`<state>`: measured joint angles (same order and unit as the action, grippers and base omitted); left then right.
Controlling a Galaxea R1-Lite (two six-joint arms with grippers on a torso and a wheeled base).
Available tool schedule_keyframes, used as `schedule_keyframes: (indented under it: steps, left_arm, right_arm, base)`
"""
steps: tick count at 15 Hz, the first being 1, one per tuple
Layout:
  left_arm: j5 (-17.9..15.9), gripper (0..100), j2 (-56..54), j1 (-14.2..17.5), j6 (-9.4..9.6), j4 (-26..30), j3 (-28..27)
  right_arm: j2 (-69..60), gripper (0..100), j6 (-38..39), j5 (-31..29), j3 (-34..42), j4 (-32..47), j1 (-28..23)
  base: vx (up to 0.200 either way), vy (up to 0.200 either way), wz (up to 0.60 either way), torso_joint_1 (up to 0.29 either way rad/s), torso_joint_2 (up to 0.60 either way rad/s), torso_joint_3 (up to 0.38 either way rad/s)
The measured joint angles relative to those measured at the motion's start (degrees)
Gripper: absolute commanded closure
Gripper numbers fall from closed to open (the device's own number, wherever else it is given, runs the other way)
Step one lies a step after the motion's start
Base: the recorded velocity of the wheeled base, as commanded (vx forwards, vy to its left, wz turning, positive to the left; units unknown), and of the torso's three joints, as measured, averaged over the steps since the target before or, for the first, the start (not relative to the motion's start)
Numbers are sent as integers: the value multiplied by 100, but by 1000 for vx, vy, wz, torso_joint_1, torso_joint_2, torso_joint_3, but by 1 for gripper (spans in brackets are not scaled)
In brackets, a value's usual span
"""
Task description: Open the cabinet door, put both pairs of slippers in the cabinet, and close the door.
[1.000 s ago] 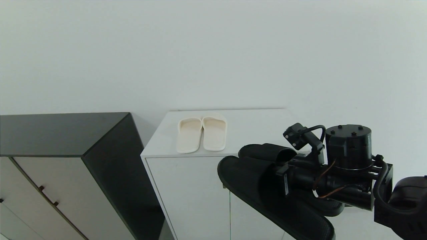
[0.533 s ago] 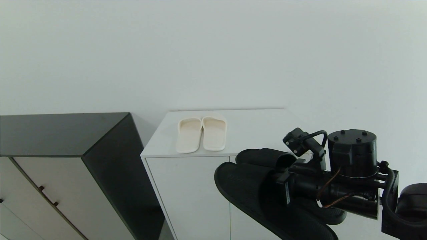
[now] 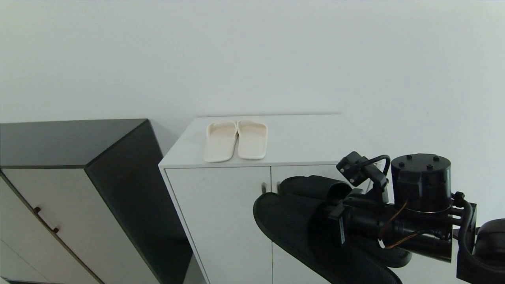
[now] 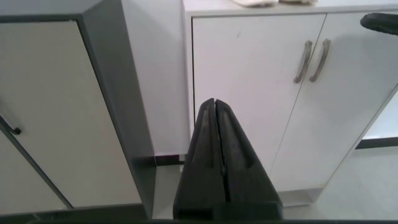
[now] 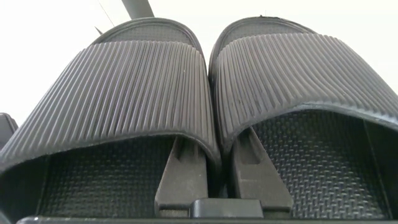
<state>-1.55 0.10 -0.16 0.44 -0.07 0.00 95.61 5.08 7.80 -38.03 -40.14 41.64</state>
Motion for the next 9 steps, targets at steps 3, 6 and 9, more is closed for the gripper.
schedule_keyframes:
  steps: [3, 6, 9]
  left_arm:
    - [-1, 0, 0, 0, -11, 0, 0]
    - [13, 0, 0, 0, -12, 0, 0]
    - [2, 0, 0, 0, -4, 0, 0]
  right_arm:
    - [0, 100, -7, 0, 41, 7, 11]
    - [0, 100, -115, 0, 111, 5, 17]
    - [-2, 100, -148, -1, 163, 0, 17]
  base:
    - [0, 0, 0, -216, 538, 318]
    - [0, 0, 0, -196, 512, 321]
    - [0, 0, 0, -173, 496, 313]
